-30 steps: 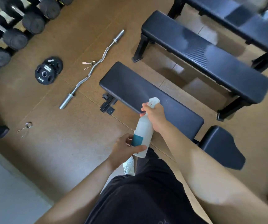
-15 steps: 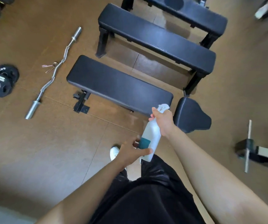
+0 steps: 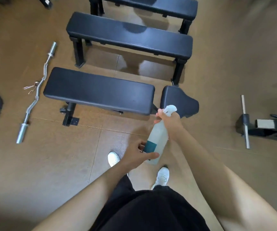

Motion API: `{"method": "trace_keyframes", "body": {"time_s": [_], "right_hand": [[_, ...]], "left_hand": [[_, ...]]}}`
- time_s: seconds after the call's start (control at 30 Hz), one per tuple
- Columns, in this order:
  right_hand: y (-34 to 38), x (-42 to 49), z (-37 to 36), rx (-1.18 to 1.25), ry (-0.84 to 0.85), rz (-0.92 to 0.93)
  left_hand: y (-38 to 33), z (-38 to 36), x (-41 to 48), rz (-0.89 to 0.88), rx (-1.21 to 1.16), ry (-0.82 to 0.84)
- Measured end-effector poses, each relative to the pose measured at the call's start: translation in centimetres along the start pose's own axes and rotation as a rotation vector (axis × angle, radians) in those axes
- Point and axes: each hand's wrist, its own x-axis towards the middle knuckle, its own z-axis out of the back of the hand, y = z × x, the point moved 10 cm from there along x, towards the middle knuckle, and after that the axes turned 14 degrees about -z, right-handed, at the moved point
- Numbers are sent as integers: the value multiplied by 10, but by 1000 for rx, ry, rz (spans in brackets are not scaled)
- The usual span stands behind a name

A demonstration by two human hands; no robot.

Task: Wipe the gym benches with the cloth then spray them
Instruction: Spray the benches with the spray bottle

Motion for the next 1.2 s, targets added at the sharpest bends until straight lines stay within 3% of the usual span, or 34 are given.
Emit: {"method": "trace_keyframes", "body": {"time_s": [0.17, 0.33, 0.4, 0.5, 0.57, 0.67, 0.8, 0.93, 1.2], "right_hand": [[-23, -14, 85, 168, 103, 32], [-96, -35, 133, 53, 397, 2], [-109, -42, 148, 57, 432, 31], [-112, -43, 180, 176, 394, 88], [-109, -42, 203, 203, 322, 162], [-104, -39, 235, 90, 150, 251], [-95, -37, 247, -125, -14, 357], [-88, -28, 233, -312, -74, 347], [-63, -11, 193, -545, -93, 286]], "left_hand": [[-6, -73, -1, 14, -24, 64], [-24, -139, -5, 9, -81, 52], [-33, -164, -8, 7, -67, 106], [-44, -190, -2, 20, 29, 203], [-64, -186, 14, -15, 64, 100], [-98, -173, 51, -97, -13, -133], [-124, -207, 103, -87, -154, -86], [-117, -222, 126, -54, -196, -197], [-73, -173, 150, 106, -280, -337]]}}
